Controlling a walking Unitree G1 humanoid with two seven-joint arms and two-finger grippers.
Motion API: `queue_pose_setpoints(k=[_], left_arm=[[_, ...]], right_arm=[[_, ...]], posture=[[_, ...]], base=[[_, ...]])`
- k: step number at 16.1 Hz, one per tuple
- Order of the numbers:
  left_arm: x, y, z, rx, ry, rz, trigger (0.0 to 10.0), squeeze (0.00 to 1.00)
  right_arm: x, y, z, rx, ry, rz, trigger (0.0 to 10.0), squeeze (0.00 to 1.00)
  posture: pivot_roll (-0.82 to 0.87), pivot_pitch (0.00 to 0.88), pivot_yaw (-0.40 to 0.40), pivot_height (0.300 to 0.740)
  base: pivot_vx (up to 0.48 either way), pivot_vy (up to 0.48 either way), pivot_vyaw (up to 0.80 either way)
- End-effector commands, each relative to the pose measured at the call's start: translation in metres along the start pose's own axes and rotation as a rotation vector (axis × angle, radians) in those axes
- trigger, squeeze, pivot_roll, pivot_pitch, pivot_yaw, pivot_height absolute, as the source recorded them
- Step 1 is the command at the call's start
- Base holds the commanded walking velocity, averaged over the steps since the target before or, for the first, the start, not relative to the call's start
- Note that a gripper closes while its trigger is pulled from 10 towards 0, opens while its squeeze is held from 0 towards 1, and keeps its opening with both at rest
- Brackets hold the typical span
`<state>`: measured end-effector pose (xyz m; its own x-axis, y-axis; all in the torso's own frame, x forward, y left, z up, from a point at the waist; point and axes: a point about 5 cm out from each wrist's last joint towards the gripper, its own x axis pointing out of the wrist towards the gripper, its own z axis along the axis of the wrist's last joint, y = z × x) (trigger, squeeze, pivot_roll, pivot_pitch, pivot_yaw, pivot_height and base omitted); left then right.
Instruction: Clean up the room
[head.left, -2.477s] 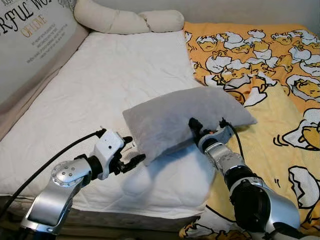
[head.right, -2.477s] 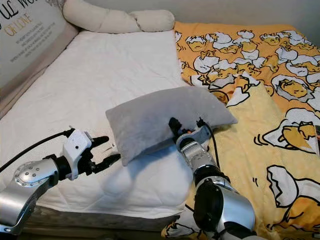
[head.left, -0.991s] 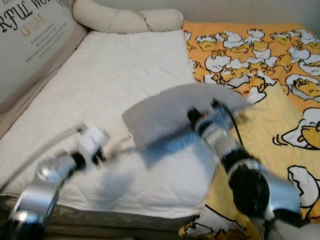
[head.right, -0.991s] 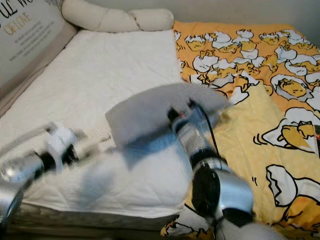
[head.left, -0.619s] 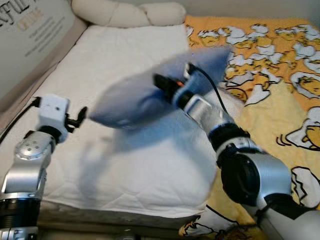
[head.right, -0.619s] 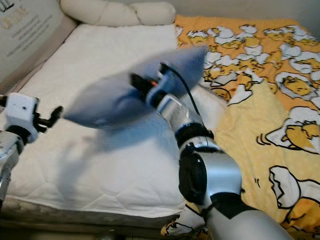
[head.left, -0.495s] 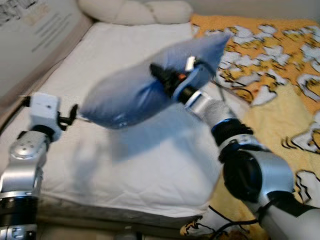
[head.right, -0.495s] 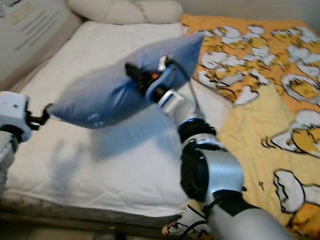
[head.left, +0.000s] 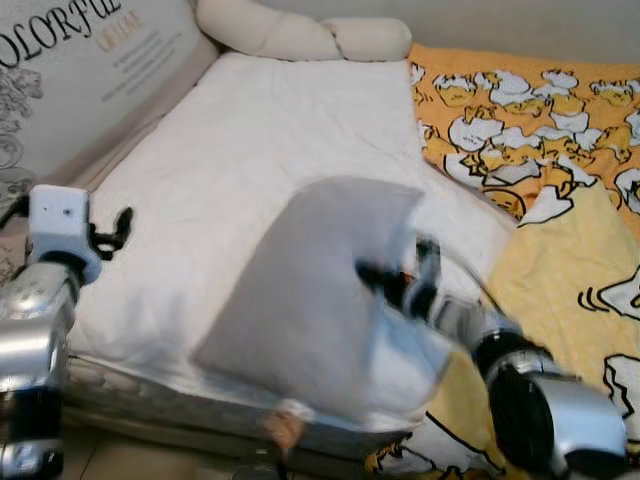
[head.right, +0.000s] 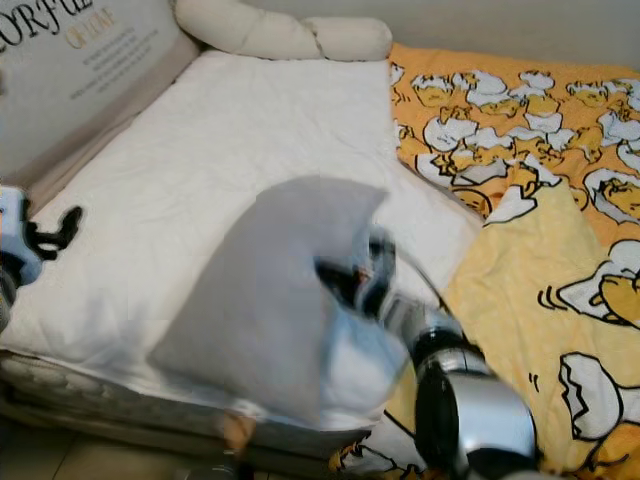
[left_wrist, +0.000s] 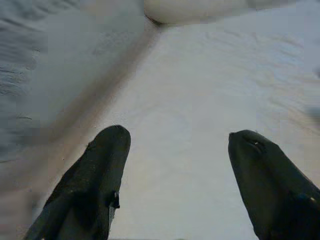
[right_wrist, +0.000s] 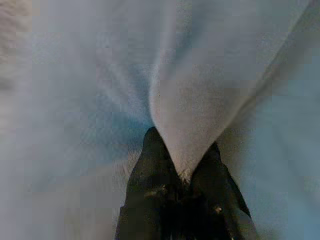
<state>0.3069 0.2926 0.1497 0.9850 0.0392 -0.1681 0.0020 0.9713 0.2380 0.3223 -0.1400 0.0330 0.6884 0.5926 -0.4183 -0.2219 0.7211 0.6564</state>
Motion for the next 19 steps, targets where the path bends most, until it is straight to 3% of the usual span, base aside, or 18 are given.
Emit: queue_pose_setpoints(k=[1, 2, 3, 4, 6, 10, 11, 12, 14, 15, 16, 19], left_arm=[[0.007, -0.017, -0.005, 0.011, 0.047, -0.101, 10.0, 0.00], [0.017, -0.032, -0.009, 0.010, 0.084, -0.175, 10.0, 0.00], [0.026, -0.044, -0.008, -0.048, 0.084, -0.225, 10.0, 0.65], [0.036, -0.055, -0.007, -0.090, 0.094, -0.258, 10.0, 0.97], [0.050, -0.081, -0.018, -0.100, 0.184, -0.354, 10.0, 1.00], [0.052, -0.098, -0.027, -0.101, 0.212, -0.443, 10.0, 1.00], [0.053, -0.101, -0.027, -0.134, 0.197, -0.436, 10.0, 1.00], [0.055, -0.103, -0.026, -0.224, 0.175, -0.435, 10.0, 1.00], [0.056, -0.116, -0.015, -0.469, 0.107, -0.540, 10.0, 1.00], [0.055, -0.120, -0.014, -0.499, 0.110, -0.580, 10.0, 1.00], [0.049, -0.136, -0.016, -0.556, 0.137, -0.738, 10.0, 1.00], [0.035, -0.158, -0.024, -0.574, 0.219, -0.957, 10.0, 1.00]], right_arm=[[0.000, -0.003, 0.003, -0.074, 0.013, -0.055, 0.0, 0.00], [-0.004, -0.010, -0.002, -0.108, 0.039, -0.112, 0.0, 0.00], [-0.006, -0.014, -0.005, -0.160, 0.068, -0.137, 0.0, 0.00], [-0.009, -0.019, -0.007, -0.205, 0.090, -0.169, 0.0, 0.00], [-0.019, -0.033, -0.009, -0.204, 0.087, -0.262, 0.0, 0.00], [-0.026, -0.042, -0.010, -0.211, 0.083, -0.295, 0.0, 0.00], [-0.027, -0.042, -0.009, -0.198, 0.053, -0.289, 0.0, 0.00], [-0.027, -0.042, -0.007, -0.178, 0.018, -0.282, 0.0, 0.00], [-0.027, -0.041, -0.007, -0.160, 0.005, -0.267, 0.0, 0.00], [-0.027, -0.041, -0.008, -0.160, 0.007, -0.265, 0.0, 0.00], [-0.024, -0.038, -0.006, -0.162, -0.011, -0.238, 0.0, 0.00], [-0.016, -0.025, 0.007, -0.155, -0.083, -0.172, 0.0, 0.00]], posture=[[0.15, 0.000, 0.019, 0.740], [0.15, 0.000, 0.018, 0.740], [0.15, 0.000, 0.018, 0.740], [0.14, 0.000, 0.022, 0.740], [0.11, 0.000, 0.042, 0.740], [0.08, 0.000, 0.062, 0.740], [0.08, 0.000, 0.063, 0.740], [0.07, 0.000, 0.068, 0.740], [0.08, 0.000, 0.059, 0.740], [0.08, 0.000, 0.059, 0.740], [0.10, 0.000, 0.048, 0.740], [0.10, 0.000, 0.046, 0.740]], base=[[0.000, 0.000, 0.00], [0.000, 0.000, 0.00], [0.000, 0.000, 0.00], [0.000, 0.000, 0.00], [0.000, 0.000, 0.00], [0.000, 0.000, 0.00], [0.000, 0.000, 0.00], [0.000, 0.000, 0.00], [0.000, 0.000, 0.00], [0.000, 0.000, 0.00], [0.000, 0.000, 0.00], [0.000, 0.000, 0.00]])
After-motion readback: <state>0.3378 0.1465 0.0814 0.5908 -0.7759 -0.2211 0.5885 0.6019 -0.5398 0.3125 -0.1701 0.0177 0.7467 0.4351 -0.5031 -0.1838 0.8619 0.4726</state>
